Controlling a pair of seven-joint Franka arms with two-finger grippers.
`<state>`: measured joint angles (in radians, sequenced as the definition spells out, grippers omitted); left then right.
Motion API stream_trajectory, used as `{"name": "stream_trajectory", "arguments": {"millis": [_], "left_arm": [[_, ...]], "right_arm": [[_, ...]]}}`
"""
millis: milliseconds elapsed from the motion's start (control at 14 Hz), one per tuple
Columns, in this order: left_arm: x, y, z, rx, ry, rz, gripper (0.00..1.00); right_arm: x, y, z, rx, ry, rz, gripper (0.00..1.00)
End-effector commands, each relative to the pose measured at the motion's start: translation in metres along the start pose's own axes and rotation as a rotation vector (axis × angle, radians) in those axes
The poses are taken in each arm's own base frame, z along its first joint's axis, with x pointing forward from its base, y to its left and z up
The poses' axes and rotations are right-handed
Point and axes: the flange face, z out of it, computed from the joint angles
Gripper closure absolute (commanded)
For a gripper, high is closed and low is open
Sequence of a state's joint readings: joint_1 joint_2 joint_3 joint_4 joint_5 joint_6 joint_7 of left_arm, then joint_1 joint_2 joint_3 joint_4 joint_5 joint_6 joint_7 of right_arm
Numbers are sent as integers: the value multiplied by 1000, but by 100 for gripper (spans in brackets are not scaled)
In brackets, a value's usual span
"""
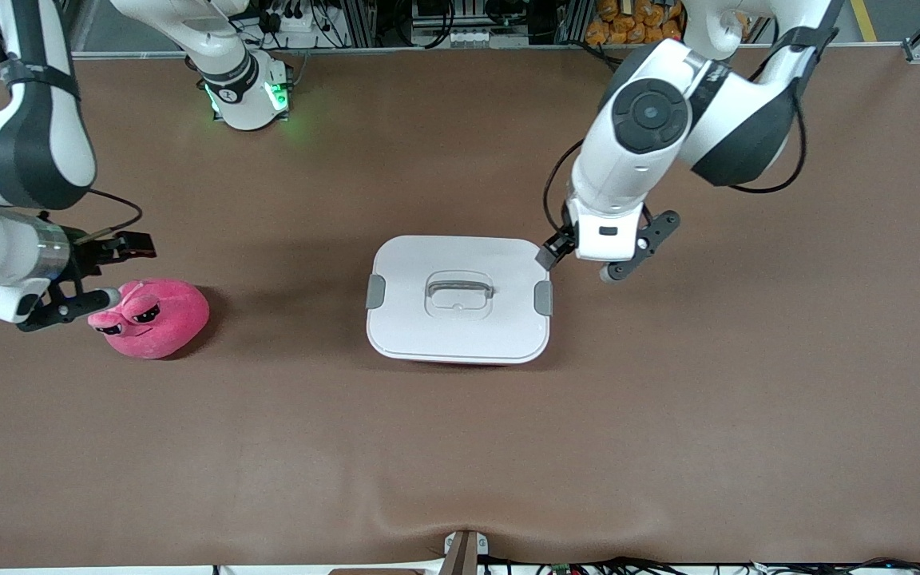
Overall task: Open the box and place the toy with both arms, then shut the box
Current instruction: 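Move the left gripper to the lid handle while the right gripper reaches the toy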
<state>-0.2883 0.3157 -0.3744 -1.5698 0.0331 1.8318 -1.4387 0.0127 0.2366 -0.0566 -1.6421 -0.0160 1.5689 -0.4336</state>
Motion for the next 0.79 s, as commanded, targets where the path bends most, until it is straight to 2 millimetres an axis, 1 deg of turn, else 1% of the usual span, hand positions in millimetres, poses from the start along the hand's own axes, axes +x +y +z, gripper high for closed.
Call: {"name": "stream_trajectory", "arguments": {"millis": [0, 72, 215, 358, 501, 644, 716], "left_arm": [[-12, 15, 4, -41, 14, -87, 0], [-19, 20, 9, -57, 11, -117, 0], [-32, 30, 18, -90, 1, -180, 0], [-44, 38, 30, -105, 1, -214, 0], [-56, 44, 47, -102, 57, -260, 0], [-65, 56, 55, -119, 80, -306, 1], [-68, 62, 58, -123, 72, -333, 1]], "right_arm": [[-12, 5, 11, -18, 26, -137, 0], [-14, 5, 13, -23, 35, -182, 0], [-18, 20, 26, -25, 50, -283, 0], [-19, 29, 34, -45, 80, -405, 0], [-20, 31, 41, -66, 100, -503, 0], [-21, 43, 54, -92, 123, -639, 0], [-19, 44, 59, -110, 136, -716, 0]]}}
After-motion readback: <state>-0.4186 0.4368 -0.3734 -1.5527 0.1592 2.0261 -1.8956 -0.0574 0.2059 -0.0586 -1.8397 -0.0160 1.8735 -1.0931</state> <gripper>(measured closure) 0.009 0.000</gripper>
